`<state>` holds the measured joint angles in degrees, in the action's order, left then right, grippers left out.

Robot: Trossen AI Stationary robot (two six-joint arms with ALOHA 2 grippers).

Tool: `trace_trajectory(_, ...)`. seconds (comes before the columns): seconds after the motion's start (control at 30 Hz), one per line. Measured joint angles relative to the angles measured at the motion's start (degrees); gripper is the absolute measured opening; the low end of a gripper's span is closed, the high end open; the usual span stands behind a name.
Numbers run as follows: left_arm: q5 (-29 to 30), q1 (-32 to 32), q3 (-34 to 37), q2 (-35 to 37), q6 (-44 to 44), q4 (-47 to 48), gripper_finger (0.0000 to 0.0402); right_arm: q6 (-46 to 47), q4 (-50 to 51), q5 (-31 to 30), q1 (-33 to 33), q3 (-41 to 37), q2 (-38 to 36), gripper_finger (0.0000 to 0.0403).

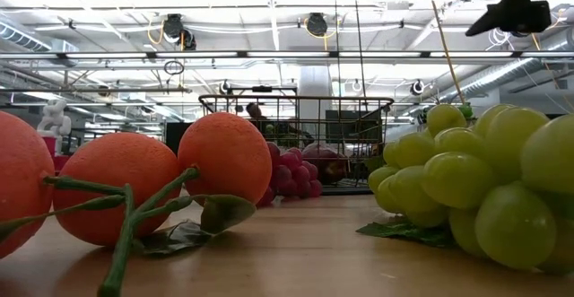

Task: Build produce basket
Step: Put the red apple into the wire basket

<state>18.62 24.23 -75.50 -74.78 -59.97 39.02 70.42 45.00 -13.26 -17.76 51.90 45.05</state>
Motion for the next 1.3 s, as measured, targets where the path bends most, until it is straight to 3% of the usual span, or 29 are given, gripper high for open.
trace_trajectory(0.4, 3.99, -4.09, 0.0, -1.01, 6.73, 1.04, 0.0143, 7.03, 10.15, 0.0, 1.1, 0.0, -3.42, 0.0313)
trace_trajectory(0.8, 0.46, -14.06, 0.0, -0.57, 17.58, 6.42, 0.0143, 25.34, 25.65, -0.17, 5.18, 0.0, -5.3, 0.0313)
trace_trajectory(1.03, -1.12, -17.86, 0.0, -0.51, 25.99, 6.73, 0.0143, 23.92, 27.98, -0.18, 10.1, 0.0, -5.32, 0.0321)
trace_trajectory(1.3, -7.11, -22.1, 0.0, -0.53, 28.75, 4.6, 0.0143, 11.51, 31.7, 3.21, 22.58, 0.22, -4.66, 0.0346)
